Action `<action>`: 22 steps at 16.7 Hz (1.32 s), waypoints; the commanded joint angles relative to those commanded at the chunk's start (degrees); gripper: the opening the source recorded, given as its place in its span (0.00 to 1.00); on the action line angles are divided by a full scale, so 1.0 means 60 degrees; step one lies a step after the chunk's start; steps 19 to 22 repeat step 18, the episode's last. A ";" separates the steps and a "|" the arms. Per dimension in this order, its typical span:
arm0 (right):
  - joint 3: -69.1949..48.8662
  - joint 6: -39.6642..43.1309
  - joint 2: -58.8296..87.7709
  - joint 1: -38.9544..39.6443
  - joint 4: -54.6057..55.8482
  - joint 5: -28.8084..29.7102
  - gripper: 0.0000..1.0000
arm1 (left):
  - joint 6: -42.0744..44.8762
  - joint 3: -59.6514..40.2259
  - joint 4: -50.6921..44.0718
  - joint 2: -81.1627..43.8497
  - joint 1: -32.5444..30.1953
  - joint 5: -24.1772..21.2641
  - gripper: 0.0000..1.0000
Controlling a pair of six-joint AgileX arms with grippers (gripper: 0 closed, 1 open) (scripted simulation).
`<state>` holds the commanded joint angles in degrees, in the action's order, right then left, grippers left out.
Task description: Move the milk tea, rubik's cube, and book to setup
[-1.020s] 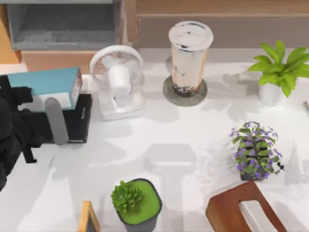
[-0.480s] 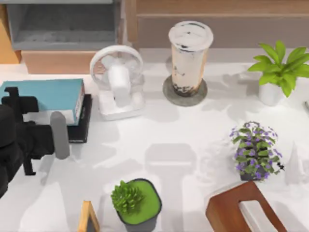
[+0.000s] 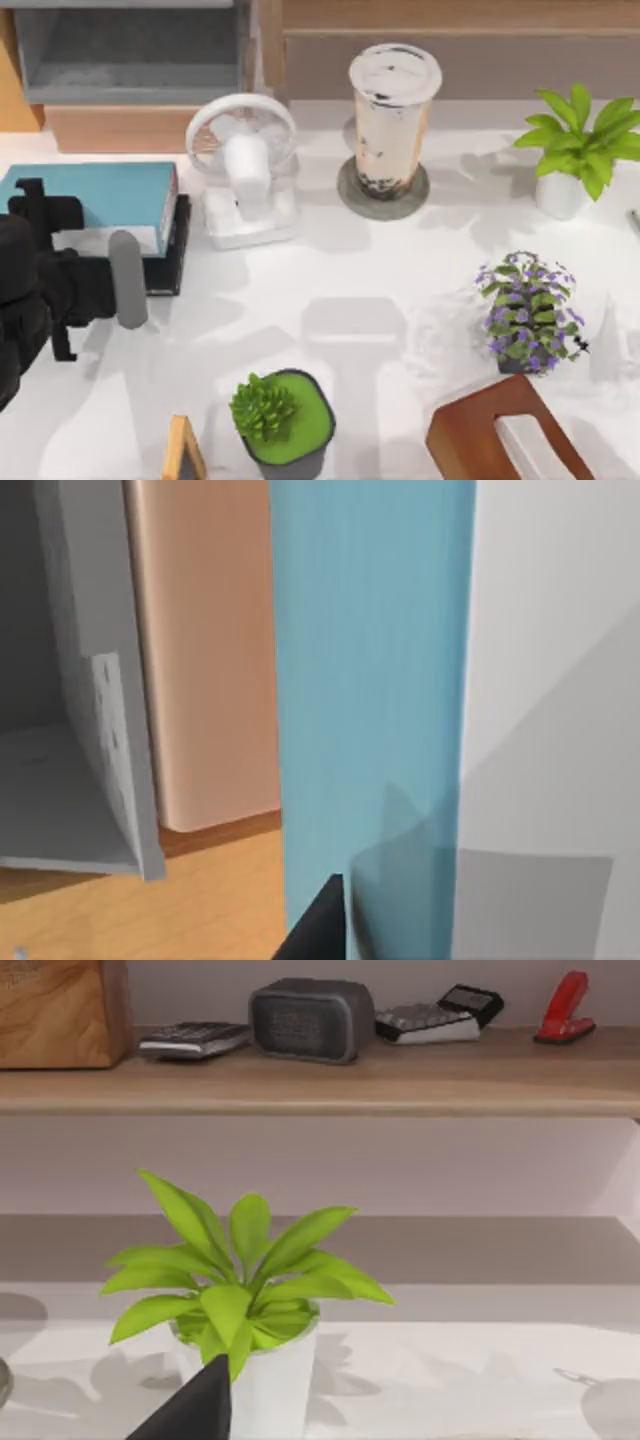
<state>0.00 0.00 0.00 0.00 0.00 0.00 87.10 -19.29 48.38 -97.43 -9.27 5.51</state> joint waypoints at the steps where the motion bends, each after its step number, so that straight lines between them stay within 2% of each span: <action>1: 0.0000 0.0000 0.0000 0.0000 0.0000 0.0000 1.00 | 0.0000 0.0000 0.0000 0.0000 0.0000 0.0000 0.15; 12: 0.0000 0.0000 0.0000 0.0000 0.0000 0.0000 1.00 | 0.0000 0.0000 0.0000 0.0000 0.0000 0.0000 0.98; 22: 0.0000 0.0000 0.0000 0.0000 0.0000 0.0000 1.00 | 0.0000 0.0000 0.0000 0.0000 0.0000 0.0000 1.00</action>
